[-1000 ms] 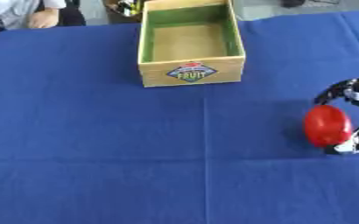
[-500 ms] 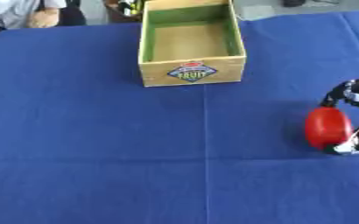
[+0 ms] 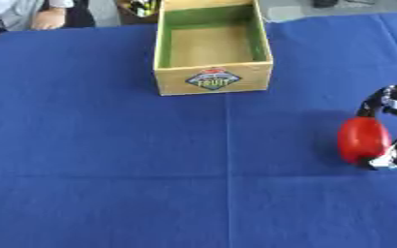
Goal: Pick up objects on the table and place them in the box.
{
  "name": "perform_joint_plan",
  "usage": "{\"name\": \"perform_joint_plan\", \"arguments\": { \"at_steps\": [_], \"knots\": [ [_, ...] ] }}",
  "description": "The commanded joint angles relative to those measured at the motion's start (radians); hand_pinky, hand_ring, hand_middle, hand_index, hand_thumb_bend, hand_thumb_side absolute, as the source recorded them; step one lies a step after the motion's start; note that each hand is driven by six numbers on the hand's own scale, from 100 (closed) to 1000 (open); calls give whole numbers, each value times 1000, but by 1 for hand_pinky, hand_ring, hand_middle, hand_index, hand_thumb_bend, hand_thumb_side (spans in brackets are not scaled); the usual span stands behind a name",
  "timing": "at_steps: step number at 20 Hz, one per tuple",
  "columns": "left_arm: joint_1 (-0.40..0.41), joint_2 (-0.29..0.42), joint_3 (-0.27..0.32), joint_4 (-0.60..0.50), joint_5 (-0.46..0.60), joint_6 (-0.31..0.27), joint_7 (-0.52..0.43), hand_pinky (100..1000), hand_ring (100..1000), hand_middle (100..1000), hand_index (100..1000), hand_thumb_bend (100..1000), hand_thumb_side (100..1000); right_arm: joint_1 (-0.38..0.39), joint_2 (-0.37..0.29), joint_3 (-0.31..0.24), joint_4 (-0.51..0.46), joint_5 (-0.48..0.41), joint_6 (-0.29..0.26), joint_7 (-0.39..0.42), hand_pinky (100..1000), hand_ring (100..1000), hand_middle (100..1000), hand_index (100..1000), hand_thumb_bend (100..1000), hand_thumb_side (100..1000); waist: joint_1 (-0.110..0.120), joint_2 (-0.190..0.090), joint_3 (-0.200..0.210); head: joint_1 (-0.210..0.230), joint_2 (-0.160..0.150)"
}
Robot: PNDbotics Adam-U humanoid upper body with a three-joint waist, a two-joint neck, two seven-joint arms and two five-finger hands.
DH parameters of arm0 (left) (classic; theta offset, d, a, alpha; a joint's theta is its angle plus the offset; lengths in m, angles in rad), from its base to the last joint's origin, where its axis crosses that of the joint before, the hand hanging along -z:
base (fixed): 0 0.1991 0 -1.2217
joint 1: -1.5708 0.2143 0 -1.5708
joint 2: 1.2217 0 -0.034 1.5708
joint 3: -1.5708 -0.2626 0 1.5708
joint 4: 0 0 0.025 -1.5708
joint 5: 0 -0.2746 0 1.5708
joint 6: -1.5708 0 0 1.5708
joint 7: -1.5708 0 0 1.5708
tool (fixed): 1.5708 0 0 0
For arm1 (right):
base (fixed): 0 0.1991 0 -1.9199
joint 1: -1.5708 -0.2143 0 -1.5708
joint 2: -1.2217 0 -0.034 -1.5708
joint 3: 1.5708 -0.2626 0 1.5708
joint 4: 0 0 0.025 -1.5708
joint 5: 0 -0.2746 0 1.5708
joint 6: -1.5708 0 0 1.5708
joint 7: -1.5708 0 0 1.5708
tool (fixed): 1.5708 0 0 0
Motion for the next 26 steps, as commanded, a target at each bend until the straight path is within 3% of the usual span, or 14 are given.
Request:
{"name": "perform_joint_plan", "arguments": {
  "at_steps": [1,2,11,18,26],
  "knots": [
    [-8,10,6,-22,-3,2,-1,411,543,548,829,456,865,-15,-22,-15,-14,-19,11,-24,758,749,419,493,435,389,-6,-15,-1,3,-3],
    [-9,10,6,-22,-3,3,0,411,543,548,829,462,867,-18,-23,-18,-18,-26,14,-33,756,747,415,487,463,353,-6,-14,-2,3,-2],
    [-9,7,7,-22,-8,4,-1,411,542,548,829,461,863,-72,-30,-35,-71,-73,53,-110,740,715,350,424,331,492,-10,-11,0,2,-4],
    [-7,5,3,-22,-7,7,-6,411,541,548,829,460,858,-188,0,-10,-70,-43,79,-146,725,699,331,405,275,564,-11,-12,8,-7,-9],
    [-1,3,0,-22,-2,7,-11,412,540,548,829,457,854,-334,92,38,16,7,118,-166,728,692,316,398,338,570,-7,-18,19,-16,-16]
  ]
}}
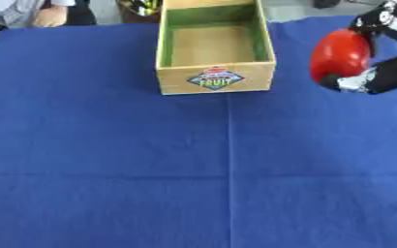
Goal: Pick up objects on the table and place them in the box.
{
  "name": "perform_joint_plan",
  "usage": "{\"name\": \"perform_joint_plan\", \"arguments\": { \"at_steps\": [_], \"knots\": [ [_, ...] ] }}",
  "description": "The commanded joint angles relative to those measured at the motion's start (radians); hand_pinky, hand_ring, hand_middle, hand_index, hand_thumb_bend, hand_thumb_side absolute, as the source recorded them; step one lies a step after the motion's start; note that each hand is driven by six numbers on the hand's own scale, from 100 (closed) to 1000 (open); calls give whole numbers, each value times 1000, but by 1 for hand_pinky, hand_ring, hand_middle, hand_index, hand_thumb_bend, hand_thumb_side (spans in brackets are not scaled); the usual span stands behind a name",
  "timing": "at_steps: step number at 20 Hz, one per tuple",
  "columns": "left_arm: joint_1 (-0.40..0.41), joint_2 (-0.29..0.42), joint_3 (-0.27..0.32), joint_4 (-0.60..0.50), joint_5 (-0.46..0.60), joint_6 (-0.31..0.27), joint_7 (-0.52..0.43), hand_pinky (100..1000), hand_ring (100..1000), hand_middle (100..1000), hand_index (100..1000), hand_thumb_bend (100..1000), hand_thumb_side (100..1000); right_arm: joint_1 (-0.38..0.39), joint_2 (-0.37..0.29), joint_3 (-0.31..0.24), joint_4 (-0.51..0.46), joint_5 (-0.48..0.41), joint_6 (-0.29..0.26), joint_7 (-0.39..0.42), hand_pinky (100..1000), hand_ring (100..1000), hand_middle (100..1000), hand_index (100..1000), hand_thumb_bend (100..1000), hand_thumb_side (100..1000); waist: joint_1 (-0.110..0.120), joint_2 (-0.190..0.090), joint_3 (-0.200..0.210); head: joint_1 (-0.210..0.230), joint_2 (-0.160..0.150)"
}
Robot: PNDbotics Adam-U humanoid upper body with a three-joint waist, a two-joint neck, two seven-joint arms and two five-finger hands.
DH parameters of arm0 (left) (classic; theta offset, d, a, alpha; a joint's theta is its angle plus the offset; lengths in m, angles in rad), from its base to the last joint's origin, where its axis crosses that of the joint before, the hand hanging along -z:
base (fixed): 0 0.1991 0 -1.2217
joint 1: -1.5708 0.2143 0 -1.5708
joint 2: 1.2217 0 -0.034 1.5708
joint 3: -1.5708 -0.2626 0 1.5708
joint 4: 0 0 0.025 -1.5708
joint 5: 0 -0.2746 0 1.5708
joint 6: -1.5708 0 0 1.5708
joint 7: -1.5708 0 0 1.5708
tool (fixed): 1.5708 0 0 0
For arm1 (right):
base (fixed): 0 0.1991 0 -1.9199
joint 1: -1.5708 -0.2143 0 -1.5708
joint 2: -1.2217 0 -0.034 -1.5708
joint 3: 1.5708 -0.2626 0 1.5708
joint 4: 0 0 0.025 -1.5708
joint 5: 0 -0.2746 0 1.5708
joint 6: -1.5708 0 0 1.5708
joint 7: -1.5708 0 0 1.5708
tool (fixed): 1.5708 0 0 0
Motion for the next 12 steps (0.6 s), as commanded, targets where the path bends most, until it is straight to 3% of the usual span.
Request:
{"name": "perform_joint_plan", "arguments": {
  "at_steps": [1,12],
  "knots": [
    [0,11,-1,-22,2,-1,-4,412,540,548,829,457,854,-58,25,8,28,20,18,-13,729,692,315,398,343,569,-1,-22,3,-4,-13],
    [4,8,-7,-22,10,2,-12,413,539,548,828,456,850,-248,209,46,215,97,95,-100,740,690,300,393,421,559,1,-29,15,-15,-21]
  ]
}}
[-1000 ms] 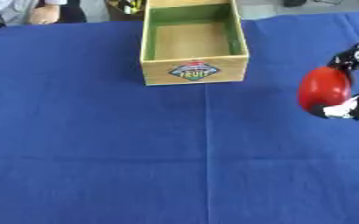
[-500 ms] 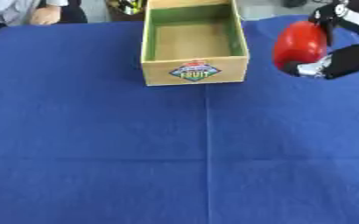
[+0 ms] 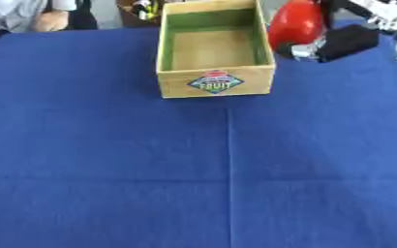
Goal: Pick up objects on the table and place them in the box.
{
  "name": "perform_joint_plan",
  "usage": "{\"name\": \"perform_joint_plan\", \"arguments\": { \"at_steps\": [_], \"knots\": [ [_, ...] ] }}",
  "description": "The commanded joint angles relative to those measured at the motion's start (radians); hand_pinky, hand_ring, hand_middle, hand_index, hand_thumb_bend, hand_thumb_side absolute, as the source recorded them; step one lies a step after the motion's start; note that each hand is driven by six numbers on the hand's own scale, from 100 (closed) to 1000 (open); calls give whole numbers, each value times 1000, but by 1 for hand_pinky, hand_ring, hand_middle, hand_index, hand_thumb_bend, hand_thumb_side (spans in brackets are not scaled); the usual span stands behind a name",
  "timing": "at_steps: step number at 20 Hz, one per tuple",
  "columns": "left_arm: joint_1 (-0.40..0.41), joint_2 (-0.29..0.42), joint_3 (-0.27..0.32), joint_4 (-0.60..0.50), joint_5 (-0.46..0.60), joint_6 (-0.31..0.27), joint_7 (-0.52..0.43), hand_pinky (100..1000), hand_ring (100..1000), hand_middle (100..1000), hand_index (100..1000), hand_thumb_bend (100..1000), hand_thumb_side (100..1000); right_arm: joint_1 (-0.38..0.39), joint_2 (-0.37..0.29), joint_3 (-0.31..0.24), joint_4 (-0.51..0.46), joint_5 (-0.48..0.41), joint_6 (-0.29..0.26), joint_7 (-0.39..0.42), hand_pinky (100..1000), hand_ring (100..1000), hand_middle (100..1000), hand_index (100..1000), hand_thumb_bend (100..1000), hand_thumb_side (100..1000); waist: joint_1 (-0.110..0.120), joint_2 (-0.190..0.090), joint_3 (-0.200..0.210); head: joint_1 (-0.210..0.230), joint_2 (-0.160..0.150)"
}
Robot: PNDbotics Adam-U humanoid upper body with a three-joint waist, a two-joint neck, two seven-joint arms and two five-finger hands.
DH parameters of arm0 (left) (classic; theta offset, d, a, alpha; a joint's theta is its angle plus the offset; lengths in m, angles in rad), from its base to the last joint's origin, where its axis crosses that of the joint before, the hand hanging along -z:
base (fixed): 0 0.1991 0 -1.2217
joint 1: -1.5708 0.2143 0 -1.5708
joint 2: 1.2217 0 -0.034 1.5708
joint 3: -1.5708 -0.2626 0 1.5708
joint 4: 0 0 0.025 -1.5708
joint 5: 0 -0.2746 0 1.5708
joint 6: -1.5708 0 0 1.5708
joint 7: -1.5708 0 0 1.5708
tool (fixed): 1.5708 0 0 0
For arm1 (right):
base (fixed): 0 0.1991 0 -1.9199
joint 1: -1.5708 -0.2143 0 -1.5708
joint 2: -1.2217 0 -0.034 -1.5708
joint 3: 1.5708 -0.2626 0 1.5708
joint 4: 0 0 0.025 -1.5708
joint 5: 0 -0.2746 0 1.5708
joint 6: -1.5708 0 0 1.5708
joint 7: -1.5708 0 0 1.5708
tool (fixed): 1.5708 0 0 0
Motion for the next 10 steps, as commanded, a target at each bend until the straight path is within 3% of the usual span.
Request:
{"name": "perform_joint_plan", "arguments": {
  "at_steps": [1,10],
  "knots": [
    [1,9,-5,-22,6,-1,-6,413,539,548,828,456,850,-57,48,-2,59,32,23,-41,740,690,300,392,427,558,-1,-24,6,-5,-14],
    [2,7,-11,-22,13,0,-14,412,537,548,828,458,848,-143,176,-14,229,105,64,-146,742,687,296,391,456,535,1,-23,19,-16,-19]
  ]
}}
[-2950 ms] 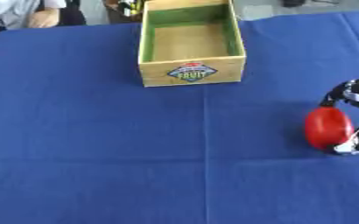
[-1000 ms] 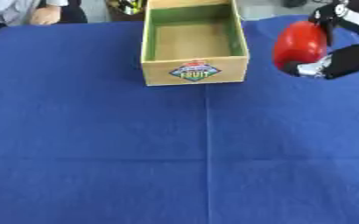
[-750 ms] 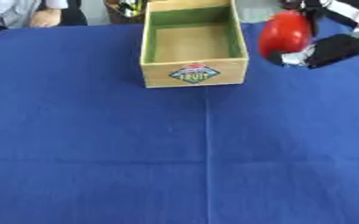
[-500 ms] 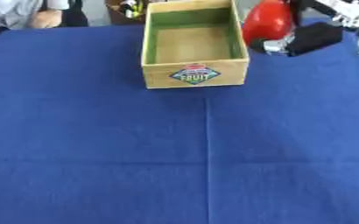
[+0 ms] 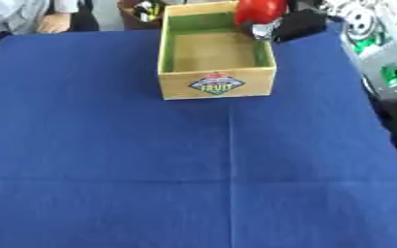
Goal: Pick up objects on the table and place them in the box.
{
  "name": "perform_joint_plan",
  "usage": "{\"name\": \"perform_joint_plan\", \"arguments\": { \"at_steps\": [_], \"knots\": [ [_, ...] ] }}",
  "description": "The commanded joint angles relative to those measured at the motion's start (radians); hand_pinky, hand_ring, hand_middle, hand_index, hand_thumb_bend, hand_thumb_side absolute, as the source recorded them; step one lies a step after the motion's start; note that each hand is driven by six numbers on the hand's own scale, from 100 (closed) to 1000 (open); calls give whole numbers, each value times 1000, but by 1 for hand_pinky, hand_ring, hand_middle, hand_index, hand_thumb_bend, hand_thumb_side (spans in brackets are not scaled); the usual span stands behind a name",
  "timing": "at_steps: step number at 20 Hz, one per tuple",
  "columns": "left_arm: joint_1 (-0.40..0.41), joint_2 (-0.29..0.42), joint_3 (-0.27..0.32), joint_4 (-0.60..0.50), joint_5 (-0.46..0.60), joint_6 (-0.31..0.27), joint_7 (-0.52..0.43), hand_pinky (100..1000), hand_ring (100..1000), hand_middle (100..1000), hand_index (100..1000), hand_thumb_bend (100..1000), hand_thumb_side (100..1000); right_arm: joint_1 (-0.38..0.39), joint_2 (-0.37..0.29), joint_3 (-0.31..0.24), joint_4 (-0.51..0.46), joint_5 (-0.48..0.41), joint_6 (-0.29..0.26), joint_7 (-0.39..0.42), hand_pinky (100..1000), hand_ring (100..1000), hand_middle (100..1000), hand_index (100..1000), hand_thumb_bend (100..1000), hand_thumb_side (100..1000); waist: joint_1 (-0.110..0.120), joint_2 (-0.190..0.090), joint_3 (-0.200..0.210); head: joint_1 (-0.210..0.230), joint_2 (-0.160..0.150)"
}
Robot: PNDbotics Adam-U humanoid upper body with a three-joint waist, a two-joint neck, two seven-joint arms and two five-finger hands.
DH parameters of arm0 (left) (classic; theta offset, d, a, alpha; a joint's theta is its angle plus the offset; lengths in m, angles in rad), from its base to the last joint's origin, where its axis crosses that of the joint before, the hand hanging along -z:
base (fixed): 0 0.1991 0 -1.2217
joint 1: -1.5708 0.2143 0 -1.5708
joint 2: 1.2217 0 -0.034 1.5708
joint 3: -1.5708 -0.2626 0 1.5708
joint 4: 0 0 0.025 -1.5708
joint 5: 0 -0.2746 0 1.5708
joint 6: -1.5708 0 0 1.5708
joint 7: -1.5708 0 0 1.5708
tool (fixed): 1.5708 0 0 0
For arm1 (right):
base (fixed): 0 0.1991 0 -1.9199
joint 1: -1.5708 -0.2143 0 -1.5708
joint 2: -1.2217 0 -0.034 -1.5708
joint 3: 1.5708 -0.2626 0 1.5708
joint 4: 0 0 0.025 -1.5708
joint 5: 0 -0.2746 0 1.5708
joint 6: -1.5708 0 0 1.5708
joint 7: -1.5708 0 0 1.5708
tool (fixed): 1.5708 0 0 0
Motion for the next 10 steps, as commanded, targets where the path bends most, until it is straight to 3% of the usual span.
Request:
{"name": "perform_joint_plan", "arguments": {
  "at_steps": [1,10],
  "knots": [
    [-1,7,-4,-21,7,-1,-8,412,537,548,828,458,847,-44,38,-21,59,43,24,-35,742,686,295,391,457,531,1,-20,7,-8,-12],
    [-4,6,-10,-21,15,0,-17,412,536,548,827,458,844,-99,158,-61,244,139,68,-137,742,684,294,393,464,511,2,-17,22,-20,-23]
  ]
}}
